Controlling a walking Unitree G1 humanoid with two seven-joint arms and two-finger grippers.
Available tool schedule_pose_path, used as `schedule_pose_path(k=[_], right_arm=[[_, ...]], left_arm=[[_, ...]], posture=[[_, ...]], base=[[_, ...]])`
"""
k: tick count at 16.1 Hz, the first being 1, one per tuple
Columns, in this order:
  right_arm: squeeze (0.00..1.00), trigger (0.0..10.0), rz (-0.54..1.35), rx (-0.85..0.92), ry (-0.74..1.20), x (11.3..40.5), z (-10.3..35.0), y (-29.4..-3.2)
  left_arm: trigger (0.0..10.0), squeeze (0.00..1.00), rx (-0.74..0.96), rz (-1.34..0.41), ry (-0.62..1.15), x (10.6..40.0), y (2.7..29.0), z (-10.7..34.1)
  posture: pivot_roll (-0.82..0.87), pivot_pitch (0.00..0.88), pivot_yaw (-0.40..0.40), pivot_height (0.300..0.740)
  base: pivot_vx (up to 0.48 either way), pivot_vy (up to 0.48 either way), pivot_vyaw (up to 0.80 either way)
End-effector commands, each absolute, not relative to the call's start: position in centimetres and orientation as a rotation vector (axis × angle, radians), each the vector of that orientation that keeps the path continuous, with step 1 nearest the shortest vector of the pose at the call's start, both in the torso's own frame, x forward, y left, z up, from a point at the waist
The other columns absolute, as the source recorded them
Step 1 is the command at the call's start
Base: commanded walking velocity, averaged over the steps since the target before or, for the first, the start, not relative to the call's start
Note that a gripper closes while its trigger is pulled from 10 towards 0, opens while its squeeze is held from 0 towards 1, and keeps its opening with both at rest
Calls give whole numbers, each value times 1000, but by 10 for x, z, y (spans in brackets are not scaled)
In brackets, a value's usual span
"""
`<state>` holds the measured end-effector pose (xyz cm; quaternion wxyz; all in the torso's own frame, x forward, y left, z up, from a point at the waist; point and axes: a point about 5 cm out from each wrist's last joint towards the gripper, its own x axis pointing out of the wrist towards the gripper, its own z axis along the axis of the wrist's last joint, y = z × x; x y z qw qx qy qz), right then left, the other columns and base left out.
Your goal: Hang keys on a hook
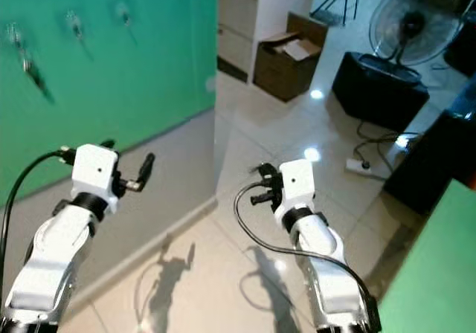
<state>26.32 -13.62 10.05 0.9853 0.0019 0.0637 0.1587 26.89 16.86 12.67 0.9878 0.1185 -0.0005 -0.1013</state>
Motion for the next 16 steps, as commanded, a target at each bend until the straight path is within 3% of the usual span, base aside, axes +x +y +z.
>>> schedule_pose_path(k=[1, 6, 16], right_arm=[[0, 10000, 299, 4, 137, 261, 98, -144], [0, 10000, 362, 4, 142, 259, 97, -138], [0, 10000, 396, 27, 127, 271, 99, -130]], left_arm=[[10000, 0, 234, -238, -22, 272, 160, 132], [10000, 0, 215, -240, -11, 270, 163, 131], [10000, 0, 286, -215, -34, 273, 168, 137]], posture=[[-85, 0, 6, 740], [-78, 0, 2, 740], [-51, 0, -5, 740]], base=[[285, 0, 800], [280, 0, 800], [0, -24, 800]])
